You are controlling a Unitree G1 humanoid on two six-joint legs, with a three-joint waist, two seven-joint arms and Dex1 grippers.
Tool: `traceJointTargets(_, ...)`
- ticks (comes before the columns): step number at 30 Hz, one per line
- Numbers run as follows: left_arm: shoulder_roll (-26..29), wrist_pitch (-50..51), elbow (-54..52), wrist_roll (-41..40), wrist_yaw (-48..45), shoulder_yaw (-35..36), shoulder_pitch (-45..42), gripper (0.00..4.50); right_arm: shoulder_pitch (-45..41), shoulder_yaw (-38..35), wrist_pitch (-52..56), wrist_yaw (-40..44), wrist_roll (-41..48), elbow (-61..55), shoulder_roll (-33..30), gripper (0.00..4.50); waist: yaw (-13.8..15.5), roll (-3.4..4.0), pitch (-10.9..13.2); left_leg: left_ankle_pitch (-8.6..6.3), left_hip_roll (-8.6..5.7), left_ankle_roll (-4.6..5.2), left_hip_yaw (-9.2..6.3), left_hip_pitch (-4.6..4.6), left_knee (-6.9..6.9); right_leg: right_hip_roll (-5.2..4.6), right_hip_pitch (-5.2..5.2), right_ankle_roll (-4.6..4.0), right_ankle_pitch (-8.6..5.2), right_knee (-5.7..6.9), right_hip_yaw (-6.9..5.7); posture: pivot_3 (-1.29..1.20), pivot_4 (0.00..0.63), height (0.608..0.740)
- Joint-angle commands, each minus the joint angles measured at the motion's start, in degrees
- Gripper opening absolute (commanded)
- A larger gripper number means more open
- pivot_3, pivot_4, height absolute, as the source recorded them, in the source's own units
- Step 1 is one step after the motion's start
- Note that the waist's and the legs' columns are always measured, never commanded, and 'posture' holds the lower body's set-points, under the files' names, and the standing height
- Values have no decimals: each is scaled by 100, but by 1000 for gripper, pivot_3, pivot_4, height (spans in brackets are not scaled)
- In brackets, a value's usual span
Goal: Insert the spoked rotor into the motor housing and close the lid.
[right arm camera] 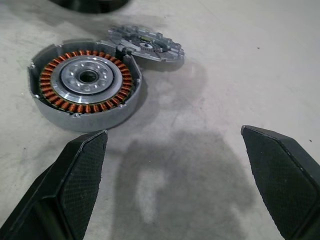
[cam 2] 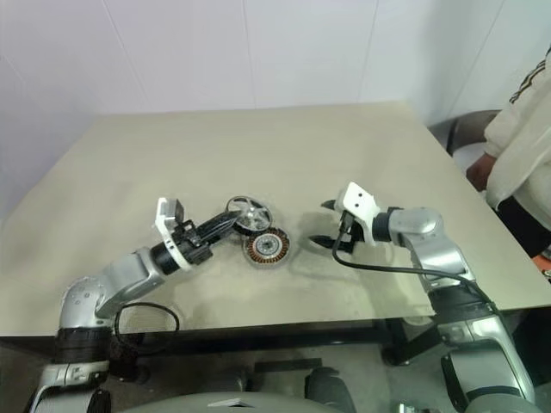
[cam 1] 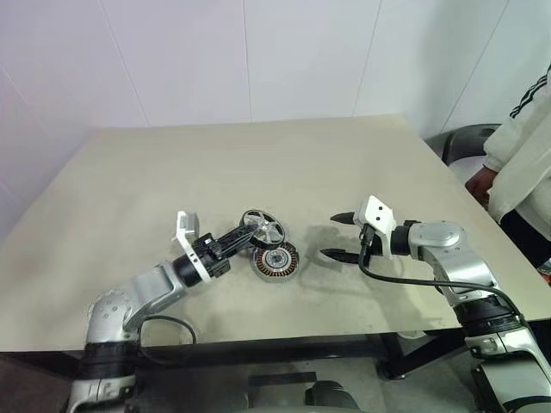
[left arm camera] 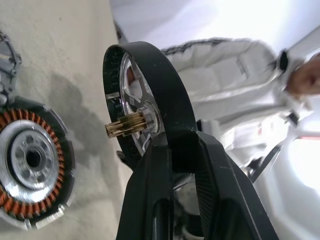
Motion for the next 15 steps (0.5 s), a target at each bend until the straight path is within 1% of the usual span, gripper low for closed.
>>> traceJointTargets(1, -39, 139, 510, 472, -484, -17, -293, 313, -116, -178, -55, -63, 26, -125, -36, 4500, -22, 0, 0, 0, 0, 0, 1, 0, -1, 0, -1, 0, 0, -2, 1, 0, 0, 740)
traceJointTargets(5, -141, 281, 965, 969, -783, 12, -503, 313, -74, -207, 4, -99, 48, -174, -60, 4500, -33, 0, 0, 0, 2, -1, 2, -11, -5, -1, -13, 2, 0, -7, 2, 0, 0, 740)
traceJointTargets(9, -216, 610, 1066, 1275, -983, -11, -558, 313, -67, -202, 21, -125, 48, -195, -55, 4500, -33, 0, 0, 17, 2, -30, -4, -74, 8, -4, -70, 7, 5, -5, 1, 0, 0, 740)
traceJointTargets(15, -372, 865, 1050, 1549, -1180, 126, -536, 313, -69, -183, 33, -145, 46, -210, -52, 4500, -27, 0, 0, 17, 0, -30, -4, -80, 6, -7, -77, 7, 5, -6, 1, 0, 0, 740)
